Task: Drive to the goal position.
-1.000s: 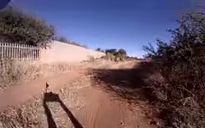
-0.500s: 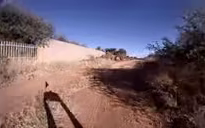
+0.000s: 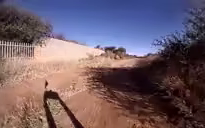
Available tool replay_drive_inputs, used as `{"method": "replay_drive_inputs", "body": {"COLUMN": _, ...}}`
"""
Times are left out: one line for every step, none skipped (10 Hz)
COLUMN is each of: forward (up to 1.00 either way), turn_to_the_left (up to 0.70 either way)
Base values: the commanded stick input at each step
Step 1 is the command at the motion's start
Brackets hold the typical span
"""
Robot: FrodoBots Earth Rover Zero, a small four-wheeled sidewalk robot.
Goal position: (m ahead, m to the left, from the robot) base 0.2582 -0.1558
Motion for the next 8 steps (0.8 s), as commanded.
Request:
{"method": "replay_drive_inputs", "body": {"forward": 0.5, "turn_to_the_left": 0.0}}
{"method": "replay_drive_inputs", "body": {"forward": 0.5, "turn_to_the_left": 0.0}}
{"method": "replay_drive_inputs", "body": {"forward": 0.5, "turn_to_the_left": 0.0}}
{"method": "replay_drive_inputs", "body": {"forward": 0.5, "turn_to_the_left": 0.0}}
{"method": "replay_drive_inputs", "body": {"forward": 0.5, "turn_to_the_left": 0.0}}
{"method": "replay_drive_inputs", "body": {"forward": 0.5, "turn_to_the_left": 0.0}}
{"method": "replay_drive_inputs", "body": {"forward": 0.5, "turn_to_the_left": 0.0}}
{"method": "replay_drive_inputs", "body": {"forward": 0.5, "turn_to_the_left": 0.0}}
